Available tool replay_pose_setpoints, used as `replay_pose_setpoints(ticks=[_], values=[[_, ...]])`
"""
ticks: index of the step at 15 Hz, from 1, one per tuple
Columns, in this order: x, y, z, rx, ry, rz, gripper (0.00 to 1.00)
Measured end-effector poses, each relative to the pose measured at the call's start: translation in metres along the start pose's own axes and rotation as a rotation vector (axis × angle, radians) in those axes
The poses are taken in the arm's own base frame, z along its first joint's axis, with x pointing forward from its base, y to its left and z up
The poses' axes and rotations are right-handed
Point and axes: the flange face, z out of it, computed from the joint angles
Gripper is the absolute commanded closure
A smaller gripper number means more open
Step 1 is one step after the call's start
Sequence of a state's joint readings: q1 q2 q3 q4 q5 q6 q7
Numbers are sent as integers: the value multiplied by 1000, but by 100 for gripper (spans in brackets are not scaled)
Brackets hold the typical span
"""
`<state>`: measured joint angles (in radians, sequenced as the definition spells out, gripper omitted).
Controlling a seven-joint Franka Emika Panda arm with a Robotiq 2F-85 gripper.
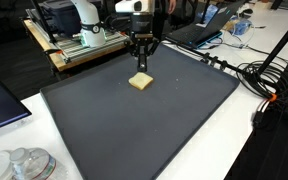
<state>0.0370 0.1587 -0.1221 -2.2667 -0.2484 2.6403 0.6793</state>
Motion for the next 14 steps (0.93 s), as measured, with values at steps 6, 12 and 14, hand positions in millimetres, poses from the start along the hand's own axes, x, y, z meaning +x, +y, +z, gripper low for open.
replay_pose_setpoints(ticks=[6,12,14], values=[[-30,-26,5,-53,-35,-2,79],[-33,-29,6,-59,-34,-19,95],[-38,-37,8,-74,-15,-32,95]])
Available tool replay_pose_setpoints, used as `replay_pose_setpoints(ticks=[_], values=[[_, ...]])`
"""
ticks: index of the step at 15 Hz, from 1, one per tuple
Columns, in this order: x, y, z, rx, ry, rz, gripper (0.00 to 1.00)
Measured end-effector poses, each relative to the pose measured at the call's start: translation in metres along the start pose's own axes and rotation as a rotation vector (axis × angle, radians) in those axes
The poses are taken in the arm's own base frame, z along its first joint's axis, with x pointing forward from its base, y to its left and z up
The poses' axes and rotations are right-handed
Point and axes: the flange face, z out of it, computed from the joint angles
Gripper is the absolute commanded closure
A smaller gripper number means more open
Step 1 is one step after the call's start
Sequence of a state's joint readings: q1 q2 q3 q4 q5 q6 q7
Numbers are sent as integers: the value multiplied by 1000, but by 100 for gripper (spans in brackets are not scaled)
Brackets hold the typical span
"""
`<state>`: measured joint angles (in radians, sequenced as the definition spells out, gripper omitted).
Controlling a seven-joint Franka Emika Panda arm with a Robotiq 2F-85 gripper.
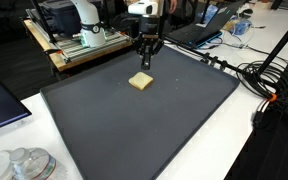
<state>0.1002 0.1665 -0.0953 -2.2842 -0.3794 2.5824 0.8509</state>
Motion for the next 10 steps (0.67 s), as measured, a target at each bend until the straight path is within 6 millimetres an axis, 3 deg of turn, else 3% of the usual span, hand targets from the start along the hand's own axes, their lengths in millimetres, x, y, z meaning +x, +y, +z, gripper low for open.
replay_pose_setpoints(ticks=[6,10], values=[[-24,-32,-5,-39,66,-27,95],[-48,-64,-9,-72,113,-74,95]])
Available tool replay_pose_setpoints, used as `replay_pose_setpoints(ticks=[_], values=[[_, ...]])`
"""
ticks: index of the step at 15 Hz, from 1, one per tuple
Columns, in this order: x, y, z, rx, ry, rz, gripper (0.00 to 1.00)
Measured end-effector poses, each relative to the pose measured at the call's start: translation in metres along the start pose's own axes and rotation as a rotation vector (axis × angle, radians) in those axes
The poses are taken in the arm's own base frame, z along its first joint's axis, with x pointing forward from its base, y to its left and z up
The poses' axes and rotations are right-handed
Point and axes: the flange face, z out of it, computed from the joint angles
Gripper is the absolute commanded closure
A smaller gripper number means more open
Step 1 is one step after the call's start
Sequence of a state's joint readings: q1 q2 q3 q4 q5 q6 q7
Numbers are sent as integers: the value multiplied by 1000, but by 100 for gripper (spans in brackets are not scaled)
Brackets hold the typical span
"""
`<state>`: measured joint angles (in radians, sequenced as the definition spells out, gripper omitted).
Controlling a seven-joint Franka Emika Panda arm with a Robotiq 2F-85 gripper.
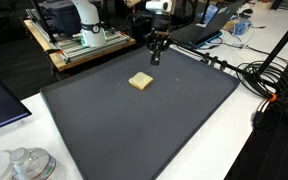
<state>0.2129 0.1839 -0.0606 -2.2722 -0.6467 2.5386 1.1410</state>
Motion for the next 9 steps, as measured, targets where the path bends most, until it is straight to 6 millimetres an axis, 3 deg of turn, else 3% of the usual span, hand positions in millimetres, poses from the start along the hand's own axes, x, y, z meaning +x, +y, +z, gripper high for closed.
replay_pose_setpoints(ticks=[9], values=[[-48,-62,-13,-132,80,-164,95]])
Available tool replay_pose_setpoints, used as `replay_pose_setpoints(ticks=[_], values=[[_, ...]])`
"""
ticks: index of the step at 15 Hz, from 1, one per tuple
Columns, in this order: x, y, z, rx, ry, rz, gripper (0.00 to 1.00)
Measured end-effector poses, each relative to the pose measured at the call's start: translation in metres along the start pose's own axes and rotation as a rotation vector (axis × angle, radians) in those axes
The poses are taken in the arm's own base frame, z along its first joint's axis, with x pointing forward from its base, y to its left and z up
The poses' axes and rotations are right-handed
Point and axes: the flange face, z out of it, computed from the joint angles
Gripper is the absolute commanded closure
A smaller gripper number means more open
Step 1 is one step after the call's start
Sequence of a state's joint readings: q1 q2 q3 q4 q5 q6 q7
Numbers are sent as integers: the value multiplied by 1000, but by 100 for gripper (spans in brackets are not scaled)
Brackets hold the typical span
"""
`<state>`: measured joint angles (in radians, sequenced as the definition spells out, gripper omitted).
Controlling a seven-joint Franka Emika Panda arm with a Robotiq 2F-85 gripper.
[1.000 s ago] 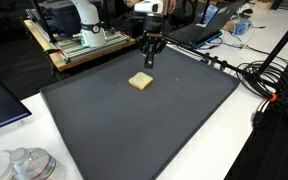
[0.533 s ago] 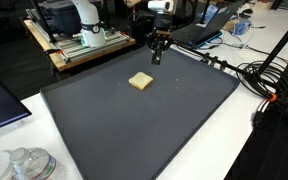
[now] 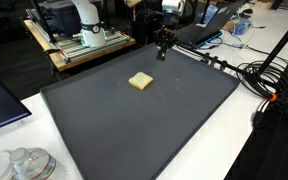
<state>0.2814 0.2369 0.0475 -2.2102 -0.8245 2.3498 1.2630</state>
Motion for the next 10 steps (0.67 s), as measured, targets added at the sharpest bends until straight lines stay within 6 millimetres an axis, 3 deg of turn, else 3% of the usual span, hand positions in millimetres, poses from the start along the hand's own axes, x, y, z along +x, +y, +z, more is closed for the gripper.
replay_pose_setpoints(ticks=[5,10], values=[[-18,-6,-5,-2,0,-42,95],[-24,22,-10,9,-10,-37,95]])
